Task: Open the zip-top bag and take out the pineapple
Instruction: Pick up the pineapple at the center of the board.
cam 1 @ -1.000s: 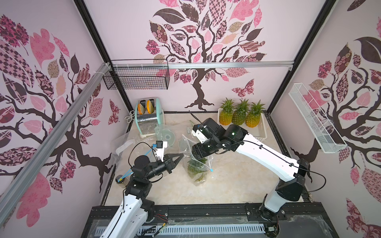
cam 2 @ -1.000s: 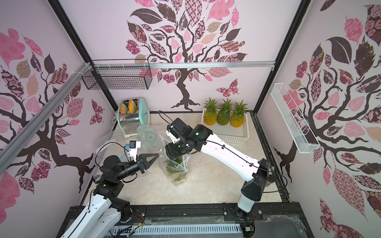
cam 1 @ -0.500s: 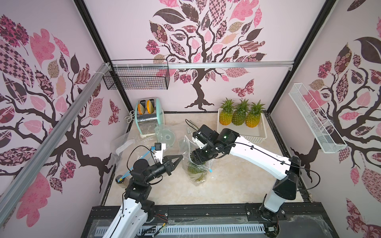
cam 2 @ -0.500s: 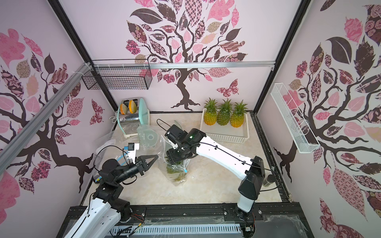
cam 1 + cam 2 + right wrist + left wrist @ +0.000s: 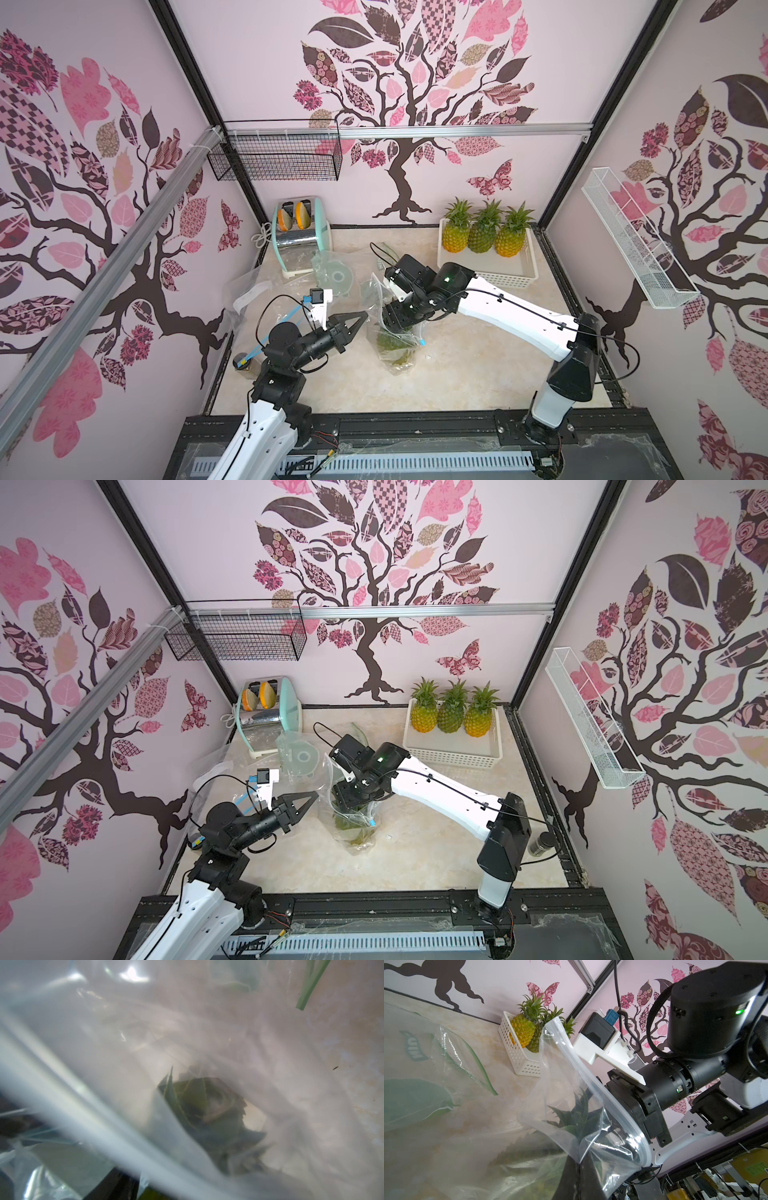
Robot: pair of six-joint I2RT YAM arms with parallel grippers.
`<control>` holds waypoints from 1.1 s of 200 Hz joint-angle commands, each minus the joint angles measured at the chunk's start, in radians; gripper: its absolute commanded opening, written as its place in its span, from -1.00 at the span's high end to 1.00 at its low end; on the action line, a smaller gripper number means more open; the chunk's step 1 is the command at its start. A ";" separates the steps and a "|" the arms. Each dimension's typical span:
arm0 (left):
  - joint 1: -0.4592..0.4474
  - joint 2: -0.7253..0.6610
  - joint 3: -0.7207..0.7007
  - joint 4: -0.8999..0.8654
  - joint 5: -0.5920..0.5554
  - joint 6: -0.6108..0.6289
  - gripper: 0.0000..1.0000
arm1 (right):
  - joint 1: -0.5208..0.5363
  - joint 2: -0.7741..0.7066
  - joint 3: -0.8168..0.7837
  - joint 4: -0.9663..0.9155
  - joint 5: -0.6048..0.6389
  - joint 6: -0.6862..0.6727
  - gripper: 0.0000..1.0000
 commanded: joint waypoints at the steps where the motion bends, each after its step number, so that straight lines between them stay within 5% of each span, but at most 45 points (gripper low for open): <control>1: -0.001 -0.001 -0.008 0.027 -0.008 0.000 1.00 | 0.002 0.022 -0.030 0.010 0.035 0.011 -0.28; 57: -0.002 0.019 -0.006 0.021 -0.010 0.001 1.00 | -0.006 -0.012 -0.135 0.086 0.042 0.034 0.65; 85: -0.003 0.023 0.002 -0.003 -0.028 0.006 1.00 | -0.015 -0.045 -0.177 0.121 0.042 0.030 0.90; 113: -0.002 0.033 0.009 -0.043 -0.047 0.000 0.61 | -0.020 -0.110 -0.213 0.171 0.060 0.016 1.00; 150: -0.003 0.070 0.039 -0.054 -0.069 -0.010 -0.17 | -0.048 -0.199 -0.205 0.198 0.018 -0.017 1.00; 220: 0.000 0.215 0.054 0.044 -0.027 -0.120 -0.59 | -0.120 -0.323 -0.072 0.096 -0.066 -0.116 1.00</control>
